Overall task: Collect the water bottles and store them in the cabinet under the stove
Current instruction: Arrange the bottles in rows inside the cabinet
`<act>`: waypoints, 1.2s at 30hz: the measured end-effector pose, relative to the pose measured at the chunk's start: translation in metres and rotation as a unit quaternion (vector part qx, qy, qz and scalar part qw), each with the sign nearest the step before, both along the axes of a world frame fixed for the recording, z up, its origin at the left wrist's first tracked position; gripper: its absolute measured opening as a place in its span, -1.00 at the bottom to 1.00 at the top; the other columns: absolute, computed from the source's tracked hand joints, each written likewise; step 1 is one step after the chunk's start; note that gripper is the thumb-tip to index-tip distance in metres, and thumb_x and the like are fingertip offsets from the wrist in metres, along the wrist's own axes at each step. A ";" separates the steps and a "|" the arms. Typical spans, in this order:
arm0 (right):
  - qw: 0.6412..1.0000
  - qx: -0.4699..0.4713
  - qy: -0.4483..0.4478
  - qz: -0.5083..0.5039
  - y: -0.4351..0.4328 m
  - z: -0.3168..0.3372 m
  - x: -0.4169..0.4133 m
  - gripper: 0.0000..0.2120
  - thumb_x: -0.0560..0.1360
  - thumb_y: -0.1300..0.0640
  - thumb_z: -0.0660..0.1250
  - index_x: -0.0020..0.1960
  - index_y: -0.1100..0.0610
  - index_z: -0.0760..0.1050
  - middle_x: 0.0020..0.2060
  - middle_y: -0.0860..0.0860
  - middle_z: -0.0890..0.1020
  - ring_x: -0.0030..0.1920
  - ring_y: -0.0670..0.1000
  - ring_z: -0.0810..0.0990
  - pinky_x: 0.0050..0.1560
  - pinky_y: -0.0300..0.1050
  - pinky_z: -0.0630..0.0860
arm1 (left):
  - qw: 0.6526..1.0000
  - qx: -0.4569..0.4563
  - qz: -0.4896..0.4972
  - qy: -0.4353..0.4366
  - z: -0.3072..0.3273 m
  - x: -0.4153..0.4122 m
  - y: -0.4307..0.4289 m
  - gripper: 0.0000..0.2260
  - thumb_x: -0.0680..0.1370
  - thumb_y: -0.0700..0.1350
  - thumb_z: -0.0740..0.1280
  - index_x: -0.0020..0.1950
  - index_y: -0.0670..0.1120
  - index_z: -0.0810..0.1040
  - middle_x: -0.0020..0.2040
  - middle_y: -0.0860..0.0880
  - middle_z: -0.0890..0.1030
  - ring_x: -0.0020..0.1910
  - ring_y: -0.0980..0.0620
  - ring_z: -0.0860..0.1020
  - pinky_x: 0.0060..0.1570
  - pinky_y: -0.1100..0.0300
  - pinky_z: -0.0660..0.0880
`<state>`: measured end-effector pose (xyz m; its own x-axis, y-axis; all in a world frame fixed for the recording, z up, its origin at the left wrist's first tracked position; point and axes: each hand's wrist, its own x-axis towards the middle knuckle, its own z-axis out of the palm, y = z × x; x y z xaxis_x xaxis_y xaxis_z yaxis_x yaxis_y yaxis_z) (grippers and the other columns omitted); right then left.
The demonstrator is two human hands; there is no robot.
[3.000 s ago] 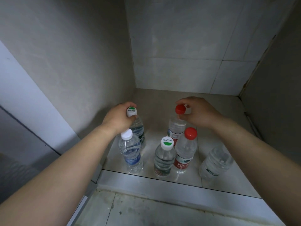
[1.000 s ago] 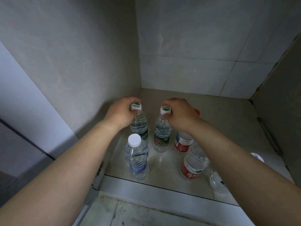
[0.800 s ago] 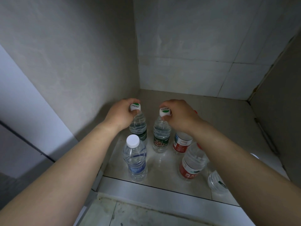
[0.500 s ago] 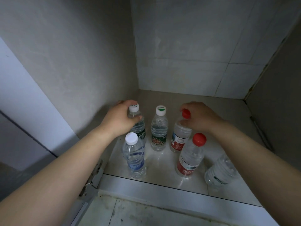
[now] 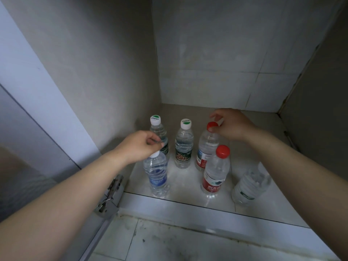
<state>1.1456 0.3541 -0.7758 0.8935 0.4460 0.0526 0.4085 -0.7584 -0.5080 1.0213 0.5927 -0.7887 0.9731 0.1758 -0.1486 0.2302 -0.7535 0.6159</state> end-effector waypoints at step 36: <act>0.989 -0.127 -0.037 0.067 0.008 -0.006 -0.061 -0.85 0.36 0.06 0.45 -0.23 0.05 0.49 -0.28 -0.01 0.52 -0.21 -0.01 0.48 -0.21 -0.20 0.35 | 0.996 0.072 -0.055 -0.004 0.006 -0.009 0.000 -0.64 0.30 -0.13 0.55 0.04 0.05 0.58 -0.12 0.04 0.60 -0.14 0.03 0.55 -0.18 0.23 0.44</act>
